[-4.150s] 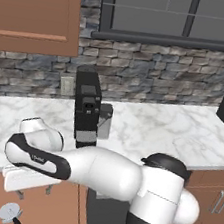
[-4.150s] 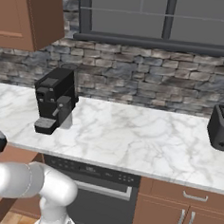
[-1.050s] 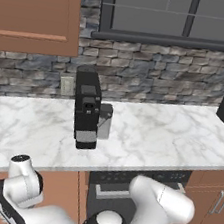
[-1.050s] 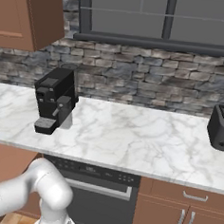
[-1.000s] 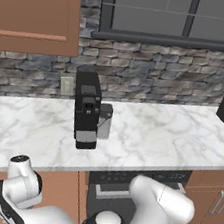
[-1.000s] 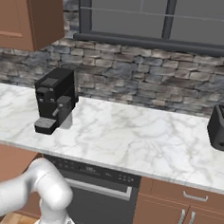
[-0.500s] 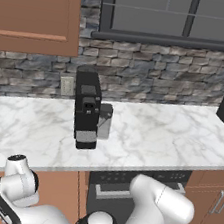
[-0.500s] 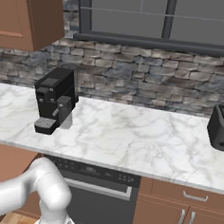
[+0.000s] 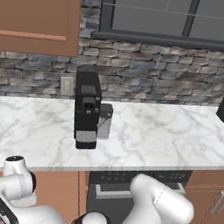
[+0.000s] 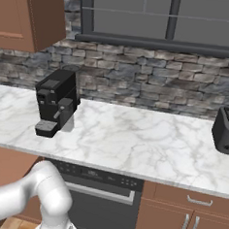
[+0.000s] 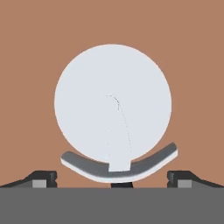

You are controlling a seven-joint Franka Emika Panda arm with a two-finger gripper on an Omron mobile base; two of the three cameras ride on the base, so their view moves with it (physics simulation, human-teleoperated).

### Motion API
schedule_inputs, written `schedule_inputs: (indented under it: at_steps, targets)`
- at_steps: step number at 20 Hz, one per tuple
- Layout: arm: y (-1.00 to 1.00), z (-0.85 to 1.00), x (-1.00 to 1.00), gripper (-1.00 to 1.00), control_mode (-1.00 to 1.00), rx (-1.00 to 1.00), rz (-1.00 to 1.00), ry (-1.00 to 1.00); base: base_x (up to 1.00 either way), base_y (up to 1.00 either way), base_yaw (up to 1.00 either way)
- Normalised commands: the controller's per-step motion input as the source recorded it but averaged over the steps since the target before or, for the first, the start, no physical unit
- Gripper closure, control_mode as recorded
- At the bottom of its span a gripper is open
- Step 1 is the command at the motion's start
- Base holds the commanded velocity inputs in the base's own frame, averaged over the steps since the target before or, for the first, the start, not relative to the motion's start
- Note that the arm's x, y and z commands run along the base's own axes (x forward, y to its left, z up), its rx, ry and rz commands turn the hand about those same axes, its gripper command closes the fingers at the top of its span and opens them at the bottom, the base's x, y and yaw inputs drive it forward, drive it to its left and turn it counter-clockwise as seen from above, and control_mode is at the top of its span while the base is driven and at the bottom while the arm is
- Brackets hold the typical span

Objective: Take the pizza cutter from the drawer on the left and place it on the dining counter for cutting.

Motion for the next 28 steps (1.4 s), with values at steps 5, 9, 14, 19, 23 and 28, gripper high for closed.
schedule_inputs:
  at_steps: [5, 9, 14, 19, 23, 28]
  targets:
    - [0.00, 0.00, -0.17, -1.00, -1.00, 0.00, 0.00, 0.00, 0.00, 0.00, 0.00]
    - [-0.03, -0.01, -0.30, -1.00, -1.00, 0.00, 0.00, 0.00, 0.00, 0.00, 0.00]
    - [-0.32, 0.00, -0.24, -1.00, -1.00, 0.00, 0.00, 0.00, 0.00, 0.00, 0.00]
    - [-0.26, 0.00, -0.11, -1.00, -1.00, 0.00, 0.00, 0.00, 0.00, 0.00, 0.00]
    - [0.00, 0.00, 0.00, -1.00, -1.00, 0.00, 0.00, 0.00, 0.00, 0.00, 0.00]
    - [0.00, -0.04, 0.00, -1.00, -1.00, 0.00, 0.00, 0.00, 0.00, 0.00, 0.00]
